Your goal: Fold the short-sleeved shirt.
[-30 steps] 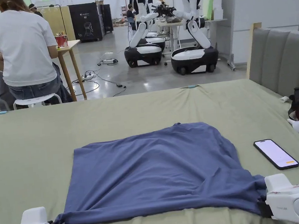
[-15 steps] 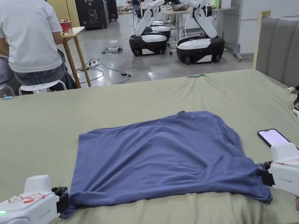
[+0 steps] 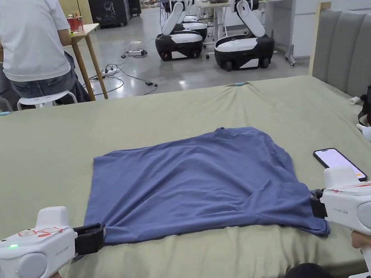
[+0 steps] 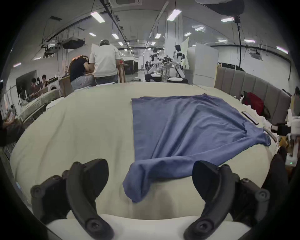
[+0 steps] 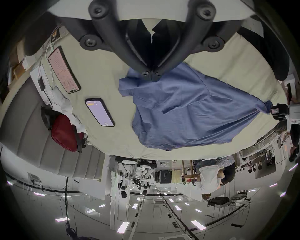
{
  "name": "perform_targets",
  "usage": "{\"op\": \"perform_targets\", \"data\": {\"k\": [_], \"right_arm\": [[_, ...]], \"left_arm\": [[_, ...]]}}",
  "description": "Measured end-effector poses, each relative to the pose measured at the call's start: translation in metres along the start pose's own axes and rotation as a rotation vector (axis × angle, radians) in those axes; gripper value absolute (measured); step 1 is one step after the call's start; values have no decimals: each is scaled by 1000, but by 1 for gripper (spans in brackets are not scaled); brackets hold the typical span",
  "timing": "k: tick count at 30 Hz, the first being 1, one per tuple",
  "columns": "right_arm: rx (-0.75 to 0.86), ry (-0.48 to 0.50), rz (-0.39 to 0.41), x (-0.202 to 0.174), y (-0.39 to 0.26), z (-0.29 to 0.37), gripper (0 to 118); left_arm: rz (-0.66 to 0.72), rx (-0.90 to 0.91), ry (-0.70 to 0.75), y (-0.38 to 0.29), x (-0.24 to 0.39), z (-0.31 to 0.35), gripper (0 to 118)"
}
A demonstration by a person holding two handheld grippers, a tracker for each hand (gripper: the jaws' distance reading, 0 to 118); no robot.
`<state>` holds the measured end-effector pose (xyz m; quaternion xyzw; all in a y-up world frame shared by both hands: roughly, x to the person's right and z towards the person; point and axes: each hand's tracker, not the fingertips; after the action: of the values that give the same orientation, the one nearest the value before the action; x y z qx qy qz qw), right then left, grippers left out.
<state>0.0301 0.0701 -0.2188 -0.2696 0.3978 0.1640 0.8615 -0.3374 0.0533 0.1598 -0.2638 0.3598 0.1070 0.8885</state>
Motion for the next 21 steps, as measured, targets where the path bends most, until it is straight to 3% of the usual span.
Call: {"op": "perform_targets", "data": {"k": [4, 5, 7, 9, 17, 18, 20, 21], "right_arm": [[-11, 2, 8, -1, 0, -1, 0], [-12, 2, 9, -1, 0, -2, 0], [-14, 2, 8, -1, -2, -1, 0], [-21, -1, 10, -1, -2, 1, 0], [-47, -2, 32, 5, -4, -3, 1], [-49, 0, 26, 6, -6, -4, 19], [-55, 11, 12, 8, -9, -5, 85], [-69, 16, 11, 8, -11, -7, 107]], "left_arm": [[-38, -54, 17, -6, 2, -16, 102], [-53, -68, 10, -8, 2, -21, 96], [-71, -99, 8, -13, 3, -27, 63], [-60, -113, 12, -18, 2, -30, 5], [-34, -53, -11, -13, 3, -19, 4], [-31, -50, -16, -12, 1, -19, 4], [-27, -44, -21, -10, 0, -18, 4], [-27, -42, -23, -9, 0, -17, 4]]}}
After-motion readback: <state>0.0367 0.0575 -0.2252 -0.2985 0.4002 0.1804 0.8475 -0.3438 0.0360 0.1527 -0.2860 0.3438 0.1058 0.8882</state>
